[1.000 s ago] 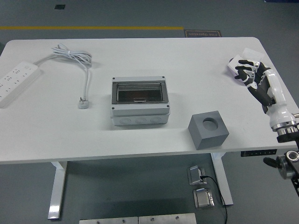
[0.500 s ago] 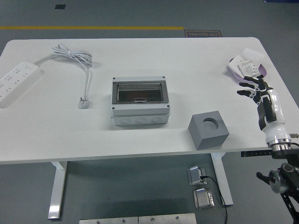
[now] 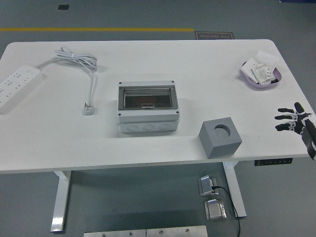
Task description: Fetch the battery,place it into the box,close the lid of the box
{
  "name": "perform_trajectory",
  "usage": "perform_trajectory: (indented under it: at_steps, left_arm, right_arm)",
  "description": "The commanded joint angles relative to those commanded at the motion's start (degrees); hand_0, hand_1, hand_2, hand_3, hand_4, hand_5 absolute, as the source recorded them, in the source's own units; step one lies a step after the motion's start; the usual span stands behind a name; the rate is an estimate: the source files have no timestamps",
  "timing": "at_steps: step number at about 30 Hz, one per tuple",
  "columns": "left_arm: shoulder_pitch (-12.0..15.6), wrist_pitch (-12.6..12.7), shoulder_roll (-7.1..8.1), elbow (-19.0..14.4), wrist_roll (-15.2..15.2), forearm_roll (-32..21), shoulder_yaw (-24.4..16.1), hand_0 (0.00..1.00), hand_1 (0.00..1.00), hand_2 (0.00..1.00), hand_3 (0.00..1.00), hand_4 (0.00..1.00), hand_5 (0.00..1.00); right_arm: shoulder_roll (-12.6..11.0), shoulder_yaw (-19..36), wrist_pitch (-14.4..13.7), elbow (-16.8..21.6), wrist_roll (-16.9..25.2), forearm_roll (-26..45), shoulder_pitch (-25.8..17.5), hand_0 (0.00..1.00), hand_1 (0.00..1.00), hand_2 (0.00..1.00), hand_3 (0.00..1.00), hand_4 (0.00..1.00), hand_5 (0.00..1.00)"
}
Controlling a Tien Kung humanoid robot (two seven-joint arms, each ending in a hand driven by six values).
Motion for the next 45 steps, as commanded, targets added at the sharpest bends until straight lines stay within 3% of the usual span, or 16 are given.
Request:
perform_trajectory:
  at_steps: [4, 11, 18, 25, 38, 45]
  left_arm:
    - [-0.1, 0.0, 0.35, 0.0, -0.1, -0.1, 0.0, 0.628, 0.7, 0.636, 0.598, 0.642, 0.149]
    - [-0.3, 0.0, 0.39, 0.0, 0.0, -0.1, -0.1, 0.628, 0.7, 0.636, 0.597, 0.643, 0.15]
    - [-0.6, 0.0, 0.2, 0.0, 0.0, -0.1, 0.2, 0.628, 0.699, 0.636, 0.599, 0.643, 0.154]
    - [-1.3, 0.0, 0.11, 0.0, 0.0, -0.5, 0.8, 0.628, 0.699, 0.636, 0.599, 0.644, 0.156]
    - [-2.2, -0.2, -0.05, 0.0, 0.3, 0.2, 0.8, 0.628, 0.699, 0.636, 0.599, 0.644, 0.157]
    - [-3.0, -0.2, -0.28, 0.0, 0.0, -1.2, 2.7, 0.627, 0.699, 0.636, 0.598, 0.644, 0.157]
  right_arm:
    - [-1.0, -4.4, 0.5, 2.3, 0.4, 2.3, -2.3, 0.361, 0.421, 0.538, 0.578, 0.996, 0.998]
    - [0.5, -10.7, -0.8, 4.0, 2.3, 3.7, -1.1, 0.364, 0.431, 0.534, 0.553, 0.995, 0.998]
    - [2.5, -14.6, -2.0, 2.2, 4.0, 3.9, 3.2, 0.383, 0.447, 0.58, 0.583, 0.989, 0.998]
    - [4.2, -17.1, -2.5, 0.6, 4.9, 3.9, 4.8, 0.391, 0.457, 0.58, 0.591, 0.984, 0.998]
    - [4.5, -20.0, -2.9, -1.4, 5.7, 4.8, 8.0, 0.404, 0.457, 0.593, 0.591, 0.975, 0.998]
    - [5.0, -21.2, -3.4, -2.3, 6.1, 5.2, 9.6, 0.401, 0.459, 0.594, 0.593, 0.968, 0.998]
